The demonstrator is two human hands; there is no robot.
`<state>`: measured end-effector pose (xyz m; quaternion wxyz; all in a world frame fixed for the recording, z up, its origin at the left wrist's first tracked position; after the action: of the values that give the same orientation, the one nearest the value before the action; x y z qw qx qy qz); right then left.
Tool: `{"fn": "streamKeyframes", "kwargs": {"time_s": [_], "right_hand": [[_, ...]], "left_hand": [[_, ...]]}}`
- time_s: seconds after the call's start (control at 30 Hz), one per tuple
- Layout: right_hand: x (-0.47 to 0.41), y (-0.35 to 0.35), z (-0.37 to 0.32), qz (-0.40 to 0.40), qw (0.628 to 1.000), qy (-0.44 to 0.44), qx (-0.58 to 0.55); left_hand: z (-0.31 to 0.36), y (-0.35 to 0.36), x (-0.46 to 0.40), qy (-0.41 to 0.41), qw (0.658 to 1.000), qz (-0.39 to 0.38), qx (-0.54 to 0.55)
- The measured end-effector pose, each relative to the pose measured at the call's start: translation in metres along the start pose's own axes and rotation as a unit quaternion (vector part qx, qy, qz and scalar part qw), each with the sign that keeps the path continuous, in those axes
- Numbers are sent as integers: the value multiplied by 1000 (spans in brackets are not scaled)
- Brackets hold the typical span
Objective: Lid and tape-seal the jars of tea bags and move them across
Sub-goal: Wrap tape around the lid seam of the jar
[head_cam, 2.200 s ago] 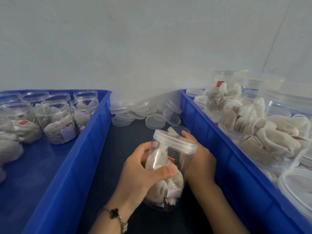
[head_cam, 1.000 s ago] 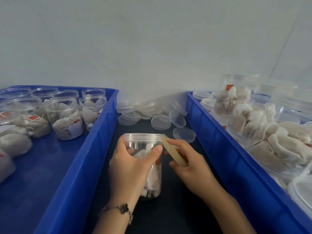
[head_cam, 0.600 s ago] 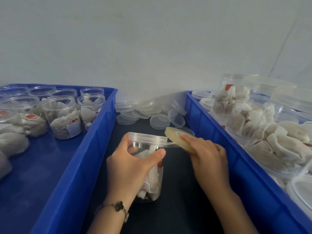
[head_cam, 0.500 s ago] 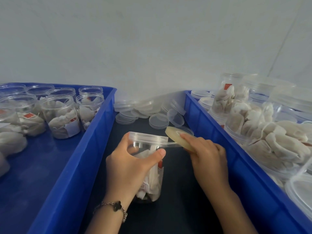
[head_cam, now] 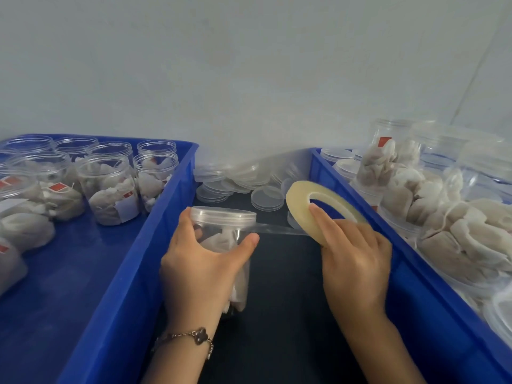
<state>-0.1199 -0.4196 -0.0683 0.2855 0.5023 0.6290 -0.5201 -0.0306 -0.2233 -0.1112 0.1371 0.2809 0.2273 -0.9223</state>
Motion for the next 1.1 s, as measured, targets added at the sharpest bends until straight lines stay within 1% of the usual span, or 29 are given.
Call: {"fn": "streamKeyframes", "kwargs": {"time_s": [0.1, 0.2, 0.23, 0.37, 0.5, 0.6, 0.7, 0.77, 0.9, 0.93, 0.97, 1.0, 1.03, 1.07, 1.1], "right_hand": [[3, 17, 9, -75, 996, 50, -21], [4, 25, 15, -107, 990, 77, -42], [4, 26, 16, -108, 990, 76, -42], [4, 32, 12, -127, 990, 58, -35], [8, 39, 8, -166, 982, 72, -59], [13, 49, 7, -221, 970, 89, -55], [20, 60, 9, -276, 953, 119, -32], [21, 62, 12, -292, 944, 150, -35], [19, 54, 17, -293, 939, 175, -34], [18, 52, 18, -293, 940, 173, -29], [18, 52, 18, -298, 939, 169, -23], [18, 53, 19, -306, 938, 165, -17], [19, 53, 18, -315, 935, 161, -13], [19, 52, 16, -317, 935, 156, -15], [18, 50, 13, -311, 938, 151, -21]], "left_hand": [[4, 15, 0, 1, 989, -78, 125], [18, 29, 4, 13, 965, -162, 206], [20, 31, 5, 15, 960, -172, 222], [26, 30, 5, 6, 943, -167, 289], [42, 32, 10, 21, 916, -193, 351], [49, 34, 13, 33, 902, -208, 375], [54, 42, 18, 39, 890, -250, 380], [53, 47, 23, 25, 881, -280, 381], [53, 53, 25, 8, 860, -332, 387], [51, 56, 24, -4, 866, -322, 383], [46, 60, 22, -46, 870, -306, 384], [37, 60, 24, -68, 868, -285, 400], [29, 59, 26, -87, 873, -262, 401], [26, 61, 27, -109, 874, -255, 399], [25, 66, 27, -120, 884, -266, 364]]}}
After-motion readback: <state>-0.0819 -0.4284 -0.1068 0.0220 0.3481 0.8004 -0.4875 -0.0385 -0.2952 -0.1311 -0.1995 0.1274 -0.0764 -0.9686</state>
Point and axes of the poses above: each hand's wrist, its own x-axis away from the middle knuckle, its own y-axis out of the palm, z = x × y, the point moved 8 cm from there along -x, towards the middle knuckle, and after that the axes turned 15 degrees about y, right-handed, at the moved point
